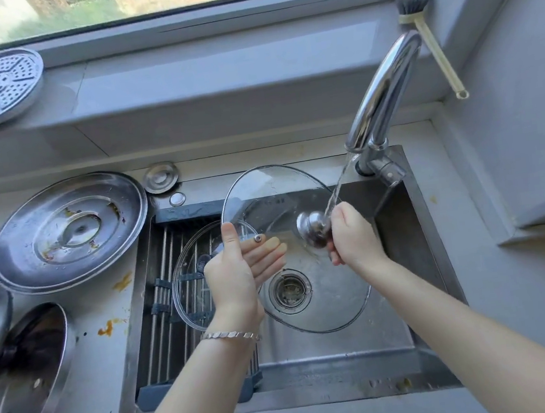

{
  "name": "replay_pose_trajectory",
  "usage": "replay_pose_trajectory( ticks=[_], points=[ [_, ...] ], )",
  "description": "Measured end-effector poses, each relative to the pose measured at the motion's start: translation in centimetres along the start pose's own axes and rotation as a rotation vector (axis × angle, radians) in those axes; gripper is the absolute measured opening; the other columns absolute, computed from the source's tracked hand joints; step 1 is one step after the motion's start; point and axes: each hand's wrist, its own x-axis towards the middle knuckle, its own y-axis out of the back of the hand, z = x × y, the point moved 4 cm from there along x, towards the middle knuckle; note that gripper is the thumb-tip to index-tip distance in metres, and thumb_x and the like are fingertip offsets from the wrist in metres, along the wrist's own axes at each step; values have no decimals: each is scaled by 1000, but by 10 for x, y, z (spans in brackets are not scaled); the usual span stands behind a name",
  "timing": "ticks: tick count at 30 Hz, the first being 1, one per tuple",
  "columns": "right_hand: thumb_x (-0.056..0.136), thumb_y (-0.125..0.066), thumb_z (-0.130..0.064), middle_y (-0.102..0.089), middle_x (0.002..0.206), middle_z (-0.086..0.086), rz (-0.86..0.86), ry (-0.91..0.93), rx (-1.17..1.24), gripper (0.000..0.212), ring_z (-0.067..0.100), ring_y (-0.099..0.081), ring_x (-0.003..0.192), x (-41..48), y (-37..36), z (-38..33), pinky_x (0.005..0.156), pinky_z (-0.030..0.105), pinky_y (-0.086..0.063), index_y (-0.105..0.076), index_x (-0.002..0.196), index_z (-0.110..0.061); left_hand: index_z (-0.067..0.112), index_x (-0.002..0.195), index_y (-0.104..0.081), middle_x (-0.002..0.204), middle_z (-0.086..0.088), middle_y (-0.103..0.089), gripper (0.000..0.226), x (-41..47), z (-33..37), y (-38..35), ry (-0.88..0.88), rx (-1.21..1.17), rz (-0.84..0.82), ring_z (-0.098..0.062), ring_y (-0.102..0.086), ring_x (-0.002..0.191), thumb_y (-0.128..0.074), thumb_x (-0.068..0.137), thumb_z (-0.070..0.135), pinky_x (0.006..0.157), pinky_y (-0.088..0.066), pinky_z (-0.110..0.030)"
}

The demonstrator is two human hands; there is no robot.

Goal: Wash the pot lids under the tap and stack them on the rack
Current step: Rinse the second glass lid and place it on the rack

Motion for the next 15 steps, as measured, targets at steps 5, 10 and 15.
replay_pose_trajectory(
  ticks=[5, 10, 15],
  points=[
    [88, -50, -19, -53, 109, 8, 175, -42, -323, 22, 26, -52, 96, 3, 35, 43, 80, 31, -40, -57, 108, -13, -2, 82, -54, 64, -16, -71, 53, 6, -6, 11, 90, -98, -18, -26, -71, 59, -40, 94, 48, 54, -59, -31],
    [93, -43, -46, -70, 82, 19, 38, -578, 387, 41, 24, -65, 67, -9, 46, 94, 56, 26, -46, -54, 106, -8, -3, 88, -52, 67, -17, -71, 57, 14, -36, 21, 263, -203, -75, -22, -71, 57, -31, 95, 50, 47, -57, -26],
    [98, -43, -31, -48, 48, 8, 309, -415, 427, 32, 20, -51, 43, -13, 67, 78, 46, 23, -41, -47, 73, -11, 4, 90, -54, 82, -14, -65, 48, 18, -81, 13, 422, -47, -89, -18, -70, 55, -26, 99, 42, 48, -56, -23]
  ],
)
